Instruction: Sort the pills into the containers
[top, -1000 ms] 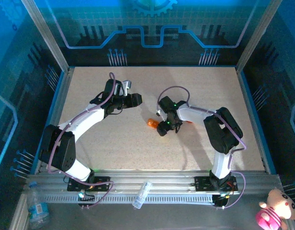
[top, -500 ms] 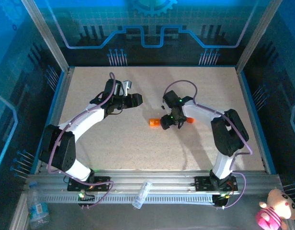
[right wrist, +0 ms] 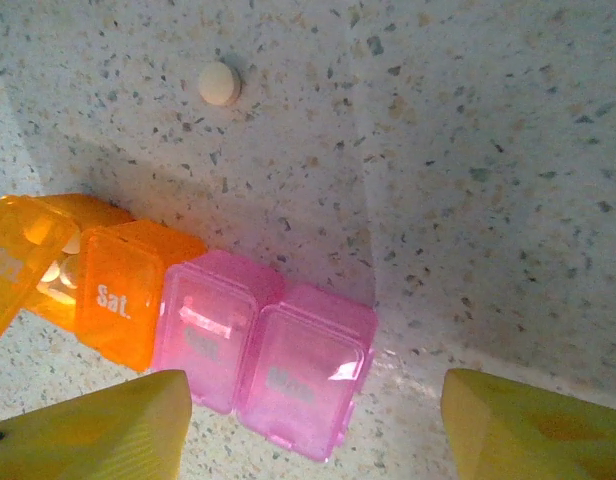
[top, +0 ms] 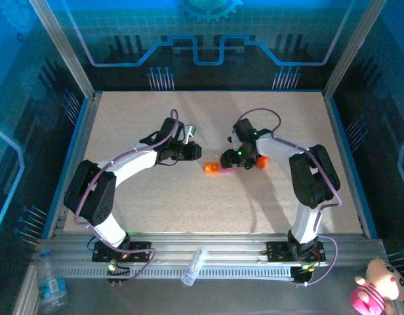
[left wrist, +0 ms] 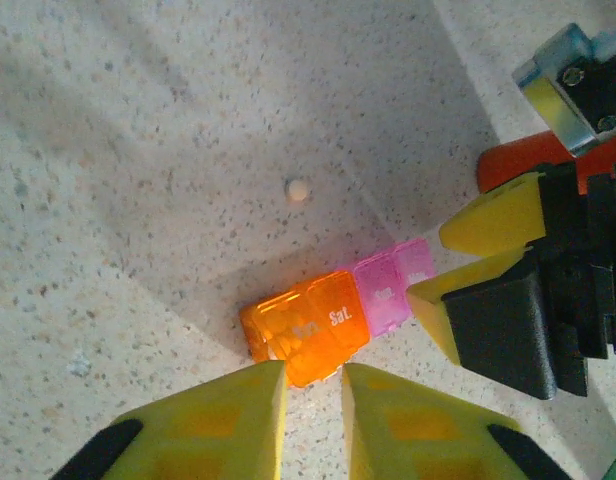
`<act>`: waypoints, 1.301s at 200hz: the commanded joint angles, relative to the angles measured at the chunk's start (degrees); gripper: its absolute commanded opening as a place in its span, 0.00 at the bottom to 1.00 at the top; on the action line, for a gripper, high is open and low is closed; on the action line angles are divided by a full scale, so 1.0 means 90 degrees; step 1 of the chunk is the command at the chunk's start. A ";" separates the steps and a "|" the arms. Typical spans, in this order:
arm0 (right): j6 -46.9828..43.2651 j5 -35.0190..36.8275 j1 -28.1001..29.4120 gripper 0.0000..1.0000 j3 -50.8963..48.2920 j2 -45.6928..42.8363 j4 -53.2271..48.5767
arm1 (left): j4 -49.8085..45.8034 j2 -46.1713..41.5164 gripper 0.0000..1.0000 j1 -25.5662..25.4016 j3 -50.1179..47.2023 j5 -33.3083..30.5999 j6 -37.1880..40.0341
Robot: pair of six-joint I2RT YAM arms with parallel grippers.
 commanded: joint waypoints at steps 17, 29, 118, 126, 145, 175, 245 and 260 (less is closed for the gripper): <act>0.0108 -0.0192 -0.0048 0.66 -0.0011 0.0312 0.0137 | -0.0347 0.0319 0.03 -0.0059 0.0390 -0.0081 0.0250; 0.0125 -0.0187 -0.0057 0.66 -0.0043 0.0371 0.0160 | -0.0424 0.0435 0.00 -0.0103 0.0512 -0.0087 0.0294; 0.0226 -0.0177 -0.0055 0.65 -0.0244 0.0513 0.0336 | -0.1130 0.1284 0.01 -0.0507 0.1257 -0.0398 0.0607; 0.0224 -0.0174 -0.0054 0.65 -0.0233 0.0506 0.0339 | -0.1145 0.1307 0.01 -0.0515 0.1239 -0.0388 0.0604; 0.0225 -0.0158 -0.0057 0.65 -0.0243 0.0506 0.0325 | -0.1146 0.1358 0.01 -0.0571 0.1170 -0.0397 0.0604; 0.0242 -0.0148 -0.0057 0.65 -0.0231 0.0533 0.0321 | -0.1144 0.1383 0.01 -0.0650 0.1101 -0.0370 0.0576; 0.0266 -0.0138 -0.0055 0.64 -0.0241 0.0573 0.0326 | -0.1058 0.1359 0.02 -0.0777 0.0820 -0.0374 0.0521; 0.0263 -0.0134 -0.0055 0.64 -0.0240 0.0581 0.0324 | -0.1013 0.1349 0.02 -0.0790 0.0757 -0.0375 0.0497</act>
